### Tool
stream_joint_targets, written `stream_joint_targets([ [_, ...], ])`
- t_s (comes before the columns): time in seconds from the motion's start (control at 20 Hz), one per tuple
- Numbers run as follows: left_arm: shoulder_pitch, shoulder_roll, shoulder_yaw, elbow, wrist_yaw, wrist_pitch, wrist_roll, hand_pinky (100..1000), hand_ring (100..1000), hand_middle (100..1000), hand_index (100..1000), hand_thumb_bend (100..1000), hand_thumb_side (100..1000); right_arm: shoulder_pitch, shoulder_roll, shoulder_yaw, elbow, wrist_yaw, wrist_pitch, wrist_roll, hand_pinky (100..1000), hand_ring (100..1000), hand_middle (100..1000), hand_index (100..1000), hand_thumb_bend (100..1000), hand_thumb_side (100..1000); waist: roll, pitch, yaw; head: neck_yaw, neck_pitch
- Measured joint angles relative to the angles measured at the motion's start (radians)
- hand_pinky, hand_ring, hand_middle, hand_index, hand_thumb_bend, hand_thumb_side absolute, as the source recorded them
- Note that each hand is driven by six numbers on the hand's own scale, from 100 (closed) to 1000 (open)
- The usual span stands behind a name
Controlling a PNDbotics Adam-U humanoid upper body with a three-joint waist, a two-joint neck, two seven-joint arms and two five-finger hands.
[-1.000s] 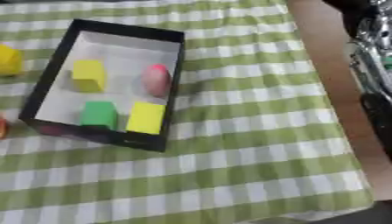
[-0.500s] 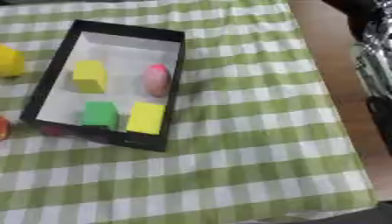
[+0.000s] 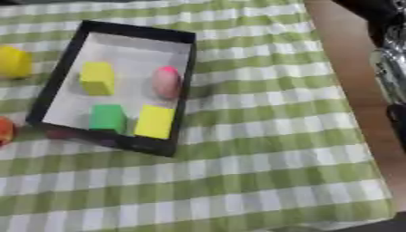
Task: Pick up objects on the table and place them in the box.
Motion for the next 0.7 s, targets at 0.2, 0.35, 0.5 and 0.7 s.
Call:
stream_joint_targets([
  [0.2, -0.050, -0.053, -0.004, 0.074, -0.028, -0.015, 0.002, 795, 745, 735, 836, 564, 100, 0.002, 0.001, 0.000, 0.000, 0.000, 0.005, -0.002, 912, 805, 688, 778, 377, 297, 0.000, 0.000, 0.000, 0.018, 0.000],
  [0.35, -0.084, -0.089, -0.007, 0.119, -0.045, -0.027, 0.004, 795, 745, 738, 836, 570, 100, 0.005, 0.009, 0.000, 0.000, 0.000, 0.009, -0.004, 912, 804, 687, 778, 377, 297, 0.000, 0.000, 0.000, 0.031, 0.000],
  [0.5, -0.111, -0.126, -0.009, 0.163, -0.072, -0.040, 0.009, 795, 745, 738, 833, 569, 100, 0.005, 0.011, 0.000, 0.000, -0.001, 0.012, -0.005, 912, 803, 687, 777, 378, 297, 0.000, 0.000, 0.000, 0.036, 0.000],
  [0.7, -0.148, -0.175, -0.010, 0.220, -0.110, -0.059, 0.015, 795, 743, 724, 830, 591, 100, 0.007, 0.018, 0.001, 0.000, -0.002, 0.017, -0.008, 912, 801, 684, 776, 378, 297, 0.000, 0.000, -0.002, 0.035, 0.000],
])
